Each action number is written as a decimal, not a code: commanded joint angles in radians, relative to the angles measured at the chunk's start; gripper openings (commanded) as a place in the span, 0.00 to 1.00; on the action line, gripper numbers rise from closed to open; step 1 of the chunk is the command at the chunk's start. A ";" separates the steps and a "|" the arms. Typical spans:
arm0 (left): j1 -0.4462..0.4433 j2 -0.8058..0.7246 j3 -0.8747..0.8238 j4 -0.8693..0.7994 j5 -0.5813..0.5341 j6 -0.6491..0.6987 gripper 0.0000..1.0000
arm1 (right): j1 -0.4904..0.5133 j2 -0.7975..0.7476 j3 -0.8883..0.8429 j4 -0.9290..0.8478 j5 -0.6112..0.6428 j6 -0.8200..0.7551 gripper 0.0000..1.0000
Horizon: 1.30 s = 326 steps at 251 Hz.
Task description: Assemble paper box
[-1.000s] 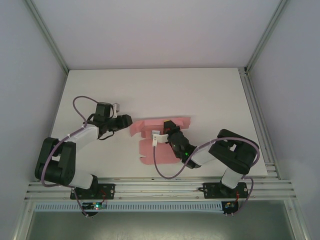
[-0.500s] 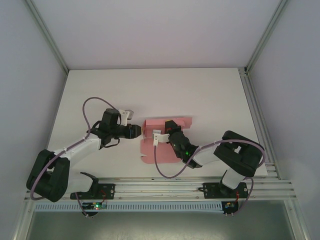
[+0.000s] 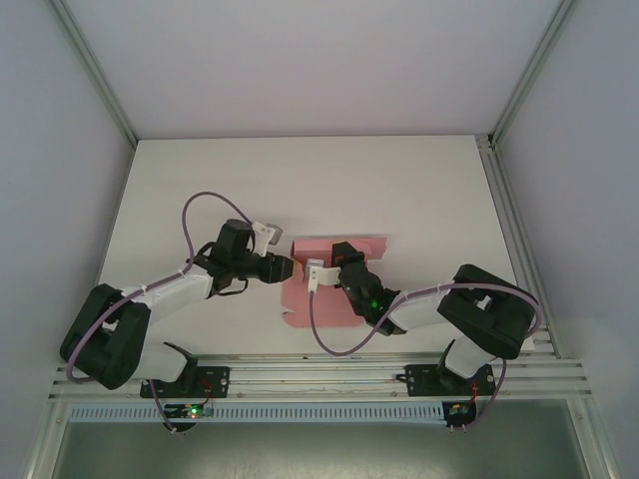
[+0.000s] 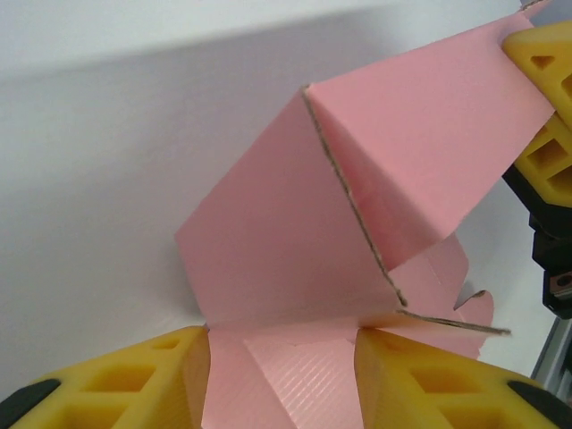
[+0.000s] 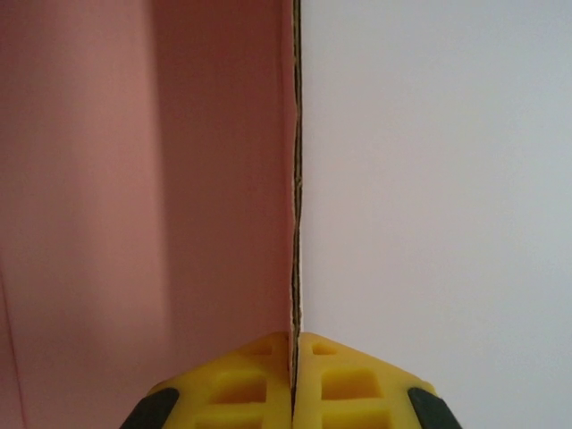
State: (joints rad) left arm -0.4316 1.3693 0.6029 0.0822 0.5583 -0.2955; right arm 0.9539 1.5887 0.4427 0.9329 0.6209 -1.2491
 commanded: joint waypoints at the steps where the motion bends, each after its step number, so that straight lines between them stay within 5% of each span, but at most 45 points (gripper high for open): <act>1: -0.031 0.021 0.023 0.065 -0.088 0.042 0.48 | 0.017 -0.035 0.015 -0.070 -0.019 0.065 0.00; 68: -0.064 0.038 -0.025 0.195 -0.253 0.023 0.44 | 0.019 -0.059 0.032 -0.197 -0.061 0.119 0.00; 159: -0.094 0.111 -0.068 0.324 -0.206 0.027 0.46 | 0.062 -0.005 0.021 -0.205 0.000 0.111 0.00; 194: -0.124 0.132 -0.072 0.407 -0.289 0.017 0.45 | 0.069 -0.017 0.024 -0.254 -0.007 0.143 0.00; 272: -0.157 0.218 -0.025 0.524 -0.452 0.012 0.32 | 0.069 -0.029 0.049 -0.372 -0.049 0.211 0.00; 326: -0.195 0.279 -0.026 0.649 -0.587 -0.022 0.10 | 0.063 -0.027 0.072 -0.413 -0.076 0.251 0.00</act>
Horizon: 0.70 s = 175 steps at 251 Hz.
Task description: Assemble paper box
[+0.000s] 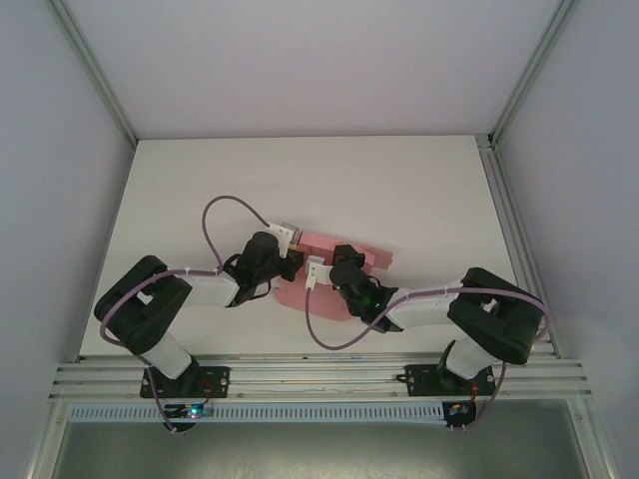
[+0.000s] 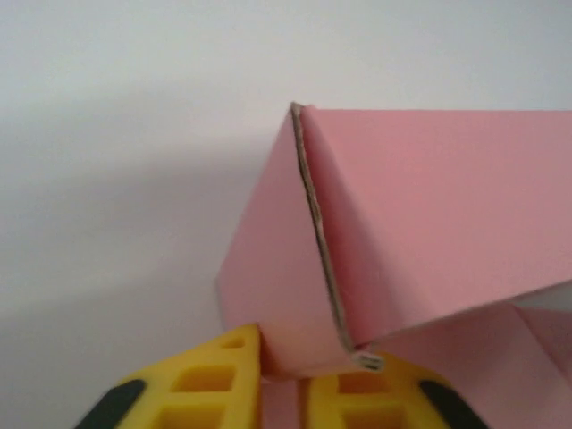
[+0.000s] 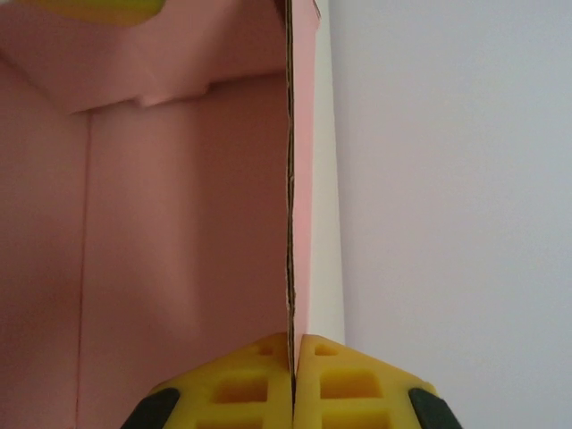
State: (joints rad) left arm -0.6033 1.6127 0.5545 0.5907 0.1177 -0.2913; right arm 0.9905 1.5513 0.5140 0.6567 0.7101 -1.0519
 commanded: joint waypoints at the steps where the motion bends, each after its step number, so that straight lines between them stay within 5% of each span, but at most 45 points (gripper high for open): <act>1: -0.025 0.036 0.022 0.141 -0.150 -0.026 0.10 | 0.026 0.010 0.001 -0.137 -0.166 0.055 0.00; 53: -0.055 0.057 0.043 0.142 -0.230 -0.010 0.01 | 0.011 -0.011 0.012 -0.191 -0.184 0.083 0.00; 96: -0.094 0.055 0.087 0.019 -0.472 -0.028 0.03 | 0.008 -0.041 0.024 -0.243 -0.198 0.118 0.00; 175: -0.119 0.099 0.133 -0.173 -0.735 -0.278 0.00 | -0.004 -0.077 0.058 -0.371 -0.252 0.197 0.00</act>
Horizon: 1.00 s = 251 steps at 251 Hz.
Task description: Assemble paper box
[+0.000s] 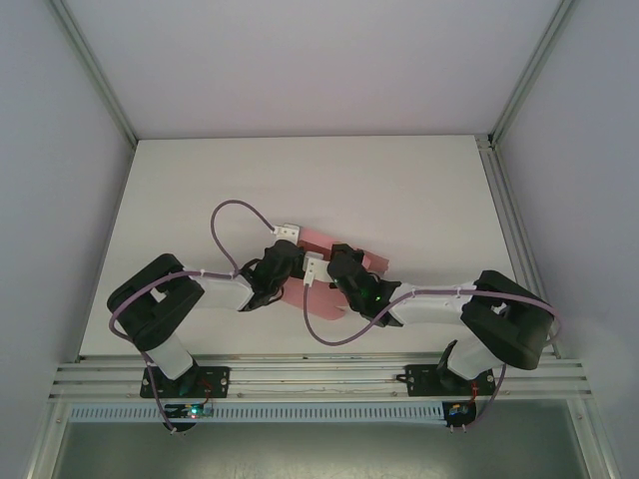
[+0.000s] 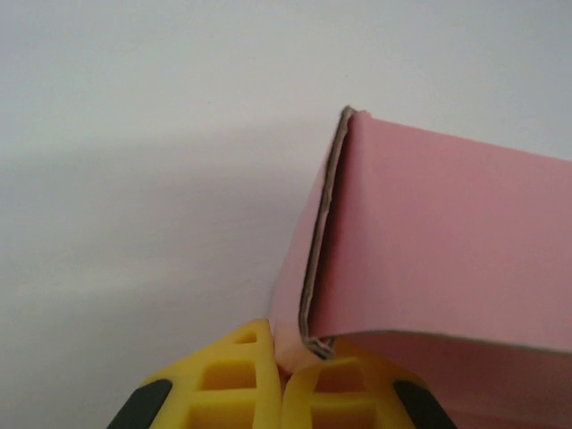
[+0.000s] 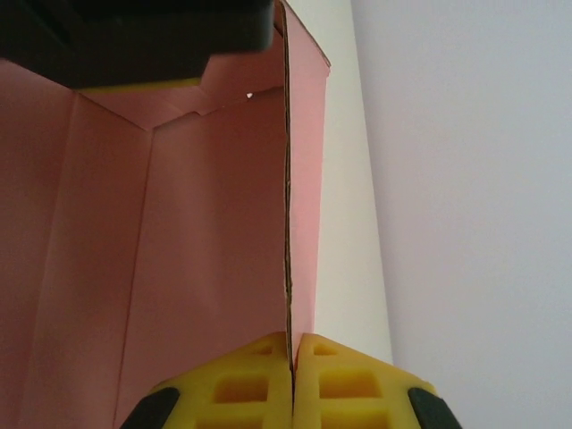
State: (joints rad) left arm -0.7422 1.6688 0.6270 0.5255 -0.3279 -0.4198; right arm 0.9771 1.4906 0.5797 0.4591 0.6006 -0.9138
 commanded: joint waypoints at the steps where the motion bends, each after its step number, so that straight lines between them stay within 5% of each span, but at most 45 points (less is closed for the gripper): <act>1: 0.019 0.044 0.062 -0.110 -0.291 -0.149 0.00 | 0.009 -0.017 -0.007 -0.176 -0.144 0.060 0.00; 67: -0.013 0.091 0.137 -0.242 -0.368 -0.267 0.00 | -0.015 -0.003 0.019 -0.221 -0.176 0.105 0.00; 98: -0.043 0.125 0.203 -0.404 -0.491 -0.356 0.00 | -0.019 0.000 0.033 -0.239 -0.180 0.119 0.00; 152: -0.045 0.145 0.184 -0.392 -0.458 -0.377 0.00 | -0.027 0.008 0.048 -0.249 -0.176 0.131 0.00; 193: -0.043 0.143 0.128 -0.215 -0.345 -0.255 0.00 | -0.043 0.000 0.067 -0.250 -0.186 0.166 0.00; 251: -0.006 0.149 0.058 0.028 -0.094 -0.116 0.16 | -0.065 -0.015 0.079 -0.273 -0.214 0.164 0.00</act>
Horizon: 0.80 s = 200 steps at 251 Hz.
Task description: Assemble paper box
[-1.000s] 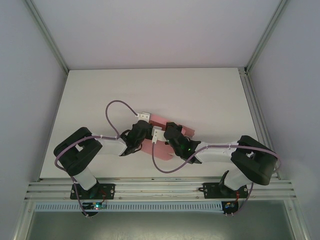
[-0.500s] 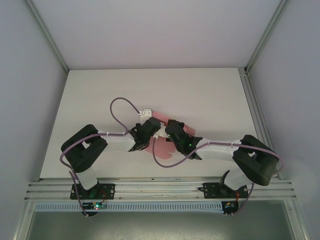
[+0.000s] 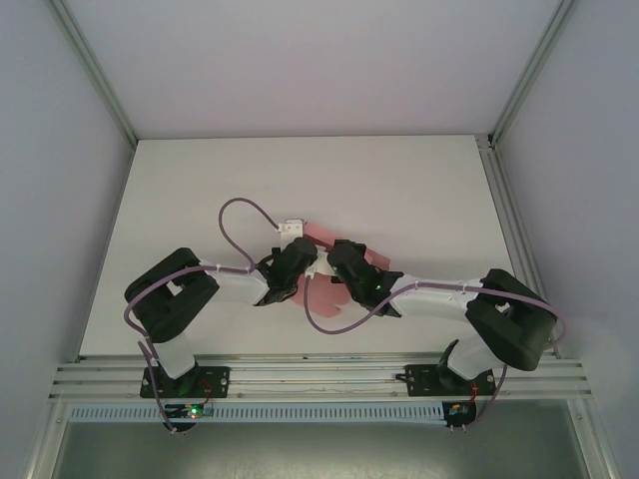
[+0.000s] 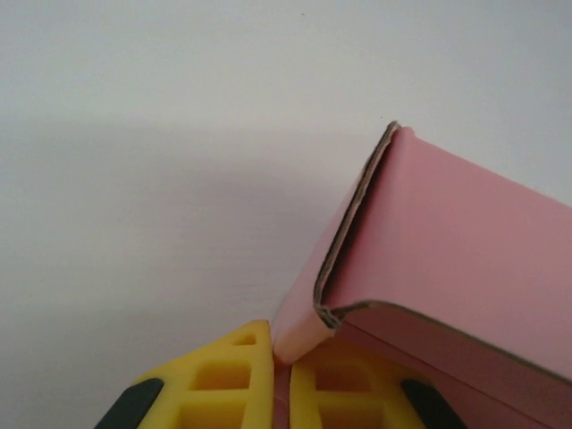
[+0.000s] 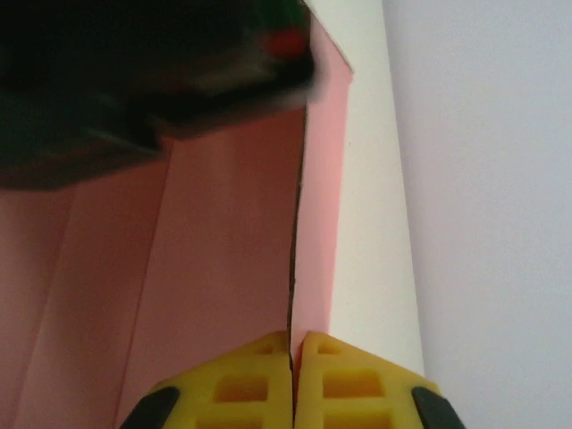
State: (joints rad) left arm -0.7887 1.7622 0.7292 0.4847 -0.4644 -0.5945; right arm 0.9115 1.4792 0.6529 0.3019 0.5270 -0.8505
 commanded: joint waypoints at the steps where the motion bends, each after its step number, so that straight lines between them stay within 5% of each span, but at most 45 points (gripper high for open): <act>1: 0.041 0.056 -0.045 0.070 0.043 0.059 0.16 | 0.000 -0.004 0.006 -0.115 -0.141 0.100 0.00; 200: 0.063 0.061 0.030 0.131 0.134 0.188 0.25 | -0.030 0.015 0.026 -0.193 -0.200 0.100 0.00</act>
State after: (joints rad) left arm -0.7364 1.8248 0.7113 0.6075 -0.3389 -0.4480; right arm 0.8722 1.4609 0.6788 0.2436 0.4435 -0.7799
